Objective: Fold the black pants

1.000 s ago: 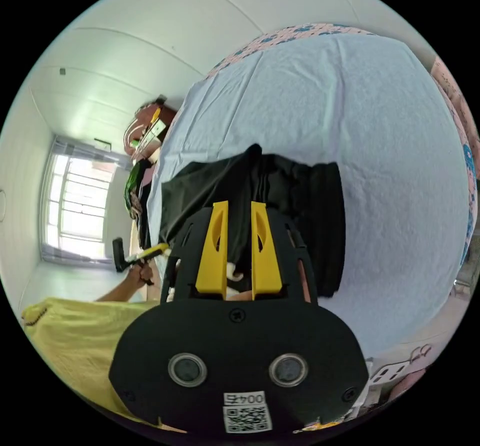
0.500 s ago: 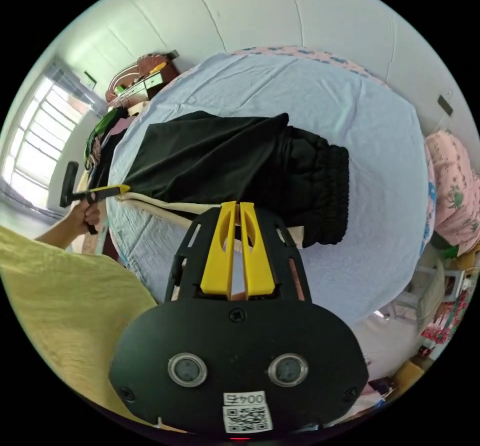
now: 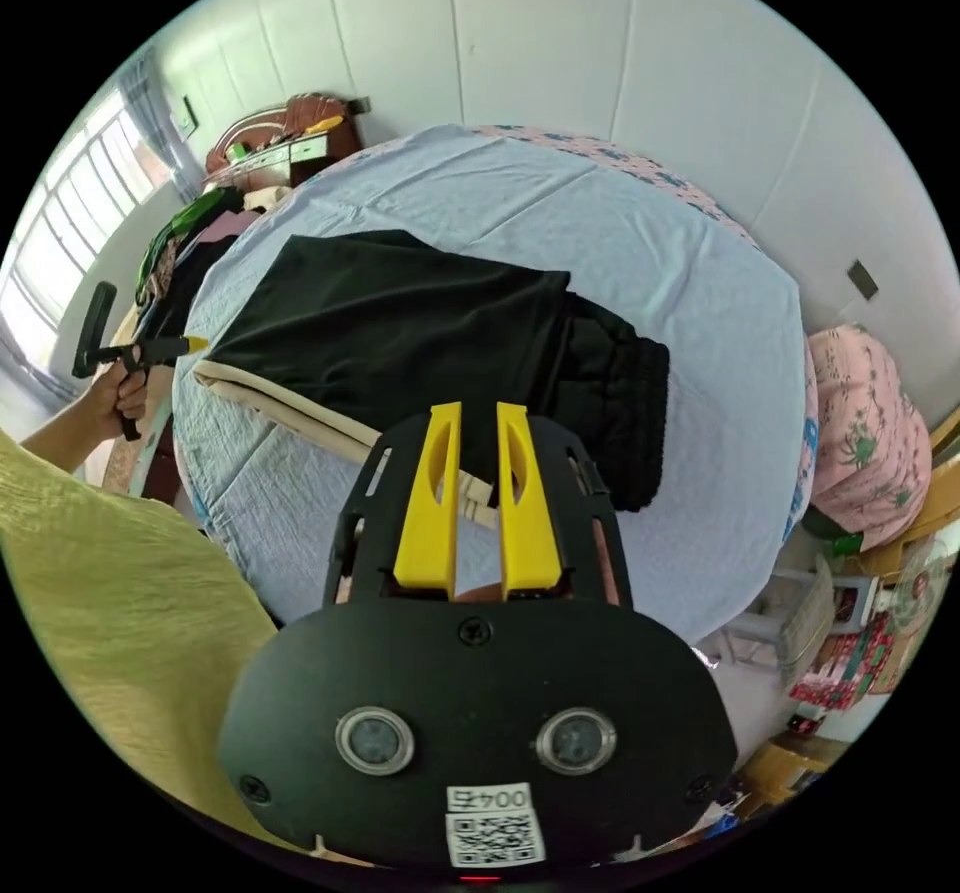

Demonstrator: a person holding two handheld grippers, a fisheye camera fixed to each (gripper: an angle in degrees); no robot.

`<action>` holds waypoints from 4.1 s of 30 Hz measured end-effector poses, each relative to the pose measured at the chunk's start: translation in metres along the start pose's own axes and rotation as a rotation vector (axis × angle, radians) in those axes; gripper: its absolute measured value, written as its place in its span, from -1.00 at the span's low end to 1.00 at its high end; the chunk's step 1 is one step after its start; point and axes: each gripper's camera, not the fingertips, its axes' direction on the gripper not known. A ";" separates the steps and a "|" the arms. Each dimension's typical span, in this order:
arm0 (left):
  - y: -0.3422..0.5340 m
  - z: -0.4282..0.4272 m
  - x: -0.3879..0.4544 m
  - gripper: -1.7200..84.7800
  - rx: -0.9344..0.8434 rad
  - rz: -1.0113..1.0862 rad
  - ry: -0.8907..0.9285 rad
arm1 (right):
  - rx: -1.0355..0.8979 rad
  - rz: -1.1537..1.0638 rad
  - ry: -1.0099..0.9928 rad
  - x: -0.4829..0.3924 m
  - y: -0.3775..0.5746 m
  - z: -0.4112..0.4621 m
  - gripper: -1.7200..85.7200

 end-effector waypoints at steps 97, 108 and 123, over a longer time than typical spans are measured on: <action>-0.268 0.120 -0.105 -0.68 -0.351 0.416 0.284 | 0.126 0.832 -0.935 -0.129 0.167 0.012 -0.69; -0.311 0.175 -0.129 -0.69 -0.488 0.512 0.401 | 0.338 1.086 -0.831 -0.204 0.185 0.002 -0.66; -0.339 0.221 -0.161 -0.84 -0.506 0.467 0.481 | 0.334 1.079 -0.853 -0.255 0.144 -0.008 -0.77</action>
